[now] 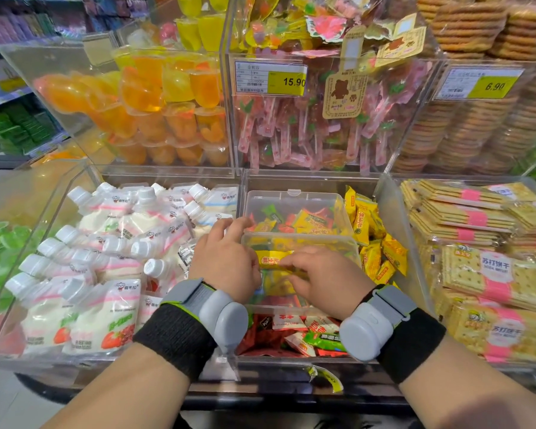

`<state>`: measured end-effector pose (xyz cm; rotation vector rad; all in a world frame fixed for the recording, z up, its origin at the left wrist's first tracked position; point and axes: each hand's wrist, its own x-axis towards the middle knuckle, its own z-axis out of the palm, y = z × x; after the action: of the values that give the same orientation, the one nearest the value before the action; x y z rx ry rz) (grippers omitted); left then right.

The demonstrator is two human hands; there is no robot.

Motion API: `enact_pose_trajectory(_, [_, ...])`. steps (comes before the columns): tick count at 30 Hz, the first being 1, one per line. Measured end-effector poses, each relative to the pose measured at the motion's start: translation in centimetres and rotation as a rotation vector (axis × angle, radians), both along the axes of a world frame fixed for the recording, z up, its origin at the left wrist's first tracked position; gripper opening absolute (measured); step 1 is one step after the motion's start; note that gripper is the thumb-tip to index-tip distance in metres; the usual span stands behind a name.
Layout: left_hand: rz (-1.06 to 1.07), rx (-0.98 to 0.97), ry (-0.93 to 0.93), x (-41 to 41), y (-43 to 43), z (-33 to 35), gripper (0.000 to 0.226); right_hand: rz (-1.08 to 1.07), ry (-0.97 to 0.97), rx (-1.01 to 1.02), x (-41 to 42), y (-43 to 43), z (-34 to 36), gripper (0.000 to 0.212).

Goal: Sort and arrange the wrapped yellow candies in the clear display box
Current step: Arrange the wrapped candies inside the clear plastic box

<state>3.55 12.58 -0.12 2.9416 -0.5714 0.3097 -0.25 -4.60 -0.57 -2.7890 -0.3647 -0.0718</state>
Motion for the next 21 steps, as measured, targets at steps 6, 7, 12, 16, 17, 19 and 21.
enact_pose_trajectory(6, [0.006, 0.043, 0.033, -0.2, -0.6, 0.9, 0.022, 0.003, 0.003, 0.036, -1.1, -1.0, 0.9, 0.034])
enact_pose_trajectory(7, [0.010, 0.055, 0.037, -0.3, -0.8, 1.2, 0.022, 0.001, -0.004, 0.049, -1.3, -1.2, 1.1, 0.033])
enact_pose_trajectory(12, [0.069, 0.113, 0.022, -0.9, -1.8, 2.0, 0.028, -0.004, -0.049, 0.091, -1.9, -2.3, 2.1, 0.029])
enact_pose_trajectory(16, [0.072, 0.124, -0.038, -1.6, -4.0, 3.0, 0.034, -0.055, -0.129, 0.154, -2.7, -4.3, 3.0, 0.024])
enact_pose_trajectory(17, [0.051, 0.108, -0.047, -1.8, -4.3, 3.2, 0.034, -0.071, -0.151, 0.163, -2.7, -4.6, 3.2, 0.023])
enact_pose_trajectory(19, [-0.009, 0.084, -0.064, -2.1, -5.6, 3.4, 0.035, -0.117, -0.184, 0.176, -3.1, -5.9, 3.7, 0.023])
enact_pose_trajectory(21, [-0.058, 0.051, -0.071, -2.4, -6.4, 3.6, 0.037, -0.167, -0.205, 0.168, -3.2, -6.9, 4.0, 0.024])
